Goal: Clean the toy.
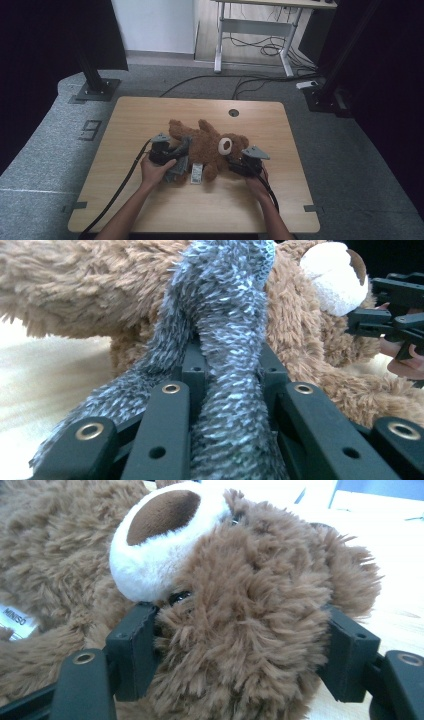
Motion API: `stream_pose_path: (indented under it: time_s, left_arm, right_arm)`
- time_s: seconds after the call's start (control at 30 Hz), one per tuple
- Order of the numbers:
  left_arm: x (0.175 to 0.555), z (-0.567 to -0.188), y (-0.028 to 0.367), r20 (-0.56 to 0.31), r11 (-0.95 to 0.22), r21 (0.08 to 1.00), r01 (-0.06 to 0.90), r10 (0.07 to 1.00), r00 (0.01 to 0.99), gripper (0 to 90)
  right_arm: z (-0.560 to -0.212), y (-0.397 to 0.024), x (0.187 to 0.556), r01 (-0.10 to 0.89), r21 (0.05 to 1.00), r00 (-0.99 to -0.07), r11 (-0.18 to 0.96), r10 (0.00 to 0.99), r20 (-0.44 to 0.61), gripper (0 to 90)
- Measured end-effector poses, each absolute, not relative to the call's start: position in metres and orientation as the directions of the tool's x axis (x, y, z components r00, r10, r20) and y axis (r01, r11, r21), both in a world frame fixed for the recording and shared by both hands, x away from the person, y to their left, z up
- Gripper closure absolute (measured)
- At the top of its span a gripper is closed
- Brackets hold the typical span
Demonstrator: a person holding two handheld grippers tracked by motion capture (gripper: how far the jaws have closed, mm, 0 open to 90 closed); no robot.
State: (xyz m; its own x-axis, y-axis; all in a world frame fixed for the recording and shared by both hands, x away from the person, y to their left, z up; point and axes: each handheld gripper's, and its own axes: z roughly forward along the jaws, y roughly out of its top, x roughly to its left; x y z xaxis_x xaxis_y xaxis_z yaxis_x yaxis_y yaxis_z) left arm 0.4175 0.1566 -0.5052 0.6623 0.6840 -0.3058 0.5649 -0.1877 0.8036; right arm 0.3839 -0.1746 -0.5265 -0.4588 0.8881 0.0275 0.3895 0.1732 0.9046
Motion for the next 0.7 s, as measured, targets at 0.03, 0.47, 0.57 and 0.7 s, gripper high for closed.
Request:
stream_pose_path:
  time_s: [0.03, 0.47, 0.57, 0.7]
  left_arm:
    - [0.42, -0.505, 0.156, -0.305, -0.188, 0.803, 0.566, 0.686, 0.661, 73.1]
    - [0.436, -0.498, 0.161, -0.297, -0.152, 0.82, 0.551, 0.71, 0.638, 71.8]
    - [0.431, -0.491, 0.165, -0.28, -0.159, 0.826, 0.541, 0.716, 0.639, 72.0]
    - [0.416, -0.478, 0.176, -0.234, -0.187, 0.84, 0.509, 0.722, 0.651, 72.6]
  right_arm:
    - [-0.526, -0.176, 0.389, 0.394, 0.904, -0.462, 0.167, 0.886, 0.038, 27.6]
    - [-0.521, -0.179, 0.413, 0.383, 0.916, -0.433, 0.118, 0.899, 0.065, 25.6]
    - [-0.515, -0.184, 0.406, 0.351, 0.933, -0.426, 0.081, 0.901, 0.082, 26.5]
    - [-0.507, -0.19, 0.395, 0.314, 0.949, -0.425, 0.041, 0.9, 0.102, 26.4]
